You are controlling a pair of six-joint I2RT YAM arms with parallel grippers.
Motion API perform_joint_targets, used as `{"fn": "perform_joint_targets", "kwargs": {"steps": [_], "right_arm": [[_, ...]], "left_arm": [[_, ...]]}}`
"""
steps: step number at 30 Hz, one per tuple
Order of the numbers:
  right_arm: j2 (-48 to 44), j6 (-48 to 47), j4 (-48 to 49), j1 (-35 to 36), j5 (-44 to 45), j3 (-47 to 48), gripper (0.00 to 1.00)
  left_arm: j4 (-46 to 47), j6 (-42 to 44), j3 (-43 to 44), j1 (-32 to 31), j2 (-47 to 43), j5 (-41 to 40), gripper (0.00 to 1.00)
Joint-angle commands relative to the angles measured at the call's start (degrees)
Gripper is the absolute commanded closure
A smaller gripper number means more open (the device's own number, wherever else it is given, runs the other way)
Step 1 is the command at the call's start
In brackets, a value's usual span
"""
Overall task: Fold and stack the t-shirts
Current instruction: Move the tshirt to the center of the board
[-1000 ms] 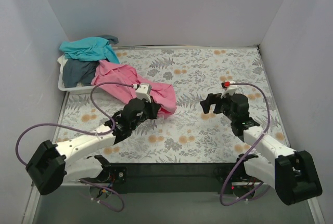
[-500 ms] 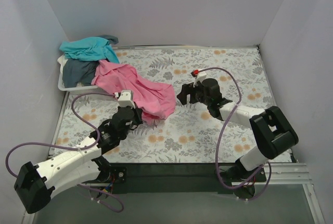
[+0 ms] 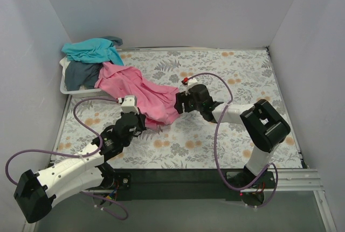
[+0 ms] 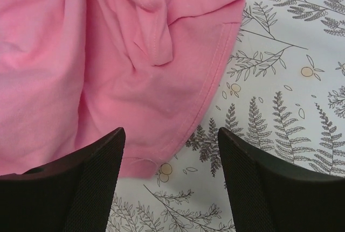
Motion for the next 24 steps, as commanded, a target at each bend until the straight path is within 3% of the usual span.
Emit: {"fn": "perform_joint_targets", "kwargs": {"steps": [1,21,24], "right_arm": [[1.6,0.8,-1.9,0.5,3.7,2.4,0.37],[4.6,2.1,-3.5,3.3,4.6,3.2,0.48],[5.6,2.3,-3.7,3.3,3.9,3.8,0.53]], "left_arm": [[1.2,0.7,-0.7,0.3,-0.6,-0.4,1.00],[2.0,1.3,-1.2,0.3,-0.4,0.5,1.00],[2.0,1.4,-1.4,0.4,-0.6,0.5,1.00]]}}
